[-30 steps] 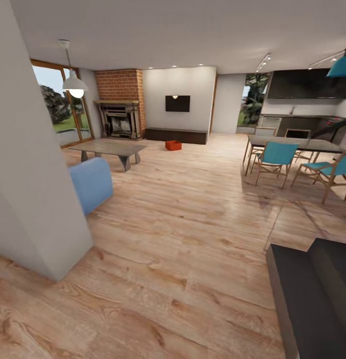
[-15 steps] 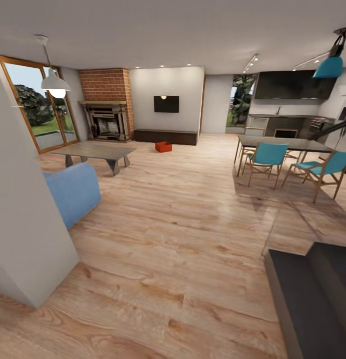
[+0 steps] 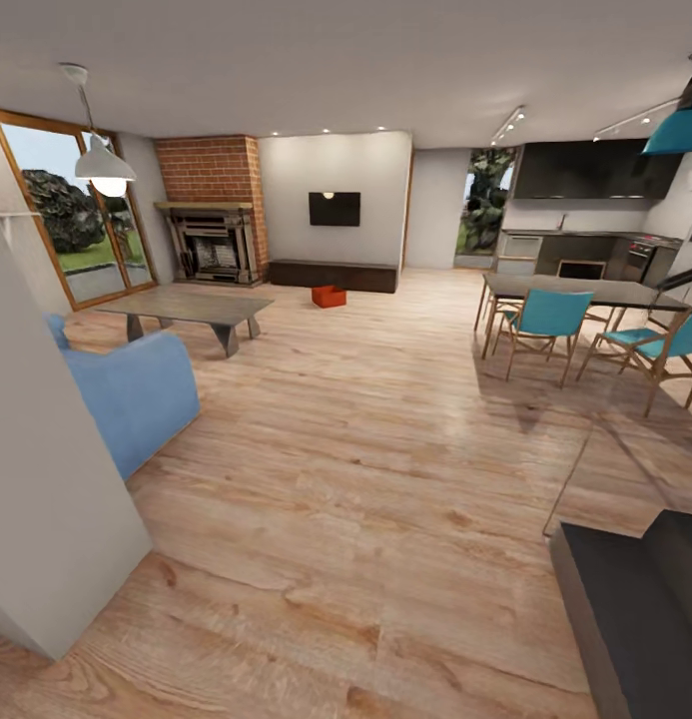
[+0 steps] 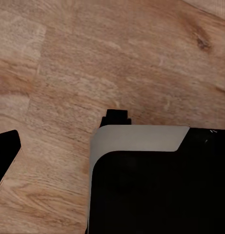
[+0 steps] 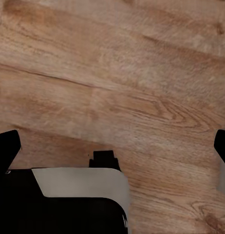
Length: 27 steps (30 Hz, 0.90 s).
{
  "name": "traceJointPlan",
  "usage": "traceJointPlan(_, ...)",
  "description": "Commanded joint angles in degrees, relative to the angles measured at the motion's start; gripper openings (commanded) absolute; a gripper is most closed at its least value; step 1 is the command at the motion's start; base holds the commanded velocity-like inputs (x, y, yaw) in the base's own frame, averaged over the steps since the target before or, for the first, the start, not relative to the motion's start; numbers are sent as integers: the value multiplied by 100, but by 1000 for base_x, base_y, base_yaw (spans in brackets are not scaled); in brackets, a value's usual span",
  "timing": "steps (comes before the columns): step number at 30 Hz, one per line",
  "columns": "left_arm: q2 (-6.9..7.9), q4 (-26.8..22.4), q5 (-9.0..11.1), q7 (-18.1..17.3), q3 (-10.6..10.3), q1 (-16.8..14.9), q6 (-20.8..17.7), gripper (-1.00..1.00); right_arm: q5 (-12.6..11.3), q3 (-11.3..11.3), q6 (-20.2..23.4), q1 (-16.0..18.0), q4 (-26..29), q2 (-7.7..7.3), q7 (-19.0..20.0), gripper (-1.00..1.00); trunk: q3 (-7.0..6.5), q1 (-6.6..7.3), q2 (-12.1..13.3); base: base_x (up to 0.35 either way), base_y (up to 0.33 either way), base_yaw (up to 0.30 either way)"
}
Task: Move the two storage containers from the living room to the garage. In the garage, place one container on the floor and stack the other container on top of it (either order is fine).
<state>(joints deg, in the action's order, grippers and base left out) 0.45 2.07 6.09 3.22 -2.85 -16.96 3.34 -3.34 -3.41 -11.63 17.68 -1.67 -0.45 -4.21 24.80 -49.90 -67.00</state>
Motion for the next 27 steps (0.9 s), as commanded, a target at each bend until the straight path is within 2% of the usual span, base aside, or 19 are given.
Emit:
traceJointPlan(1, -1, 22, 59, 2, -35, -9, 35, 100, -35, -37, -33, 8, -18, 1, -10, 100, 6, -4, -3, 339, 93, 0)
traceJointPlan(19, -1, 22, 57, 2, -40, -9, 35, 100, -35, -37, -33, 8, -18, 1, -5, 100, 6, -4, -3, 339, 91, 0)
traceJointPlan(27, -1, 22, 58, 3, -40, -9, 35, 100, -35, -37, -33, 8, -18, 1, -3, 100, 6, -4, -3, 339, 8, 0)
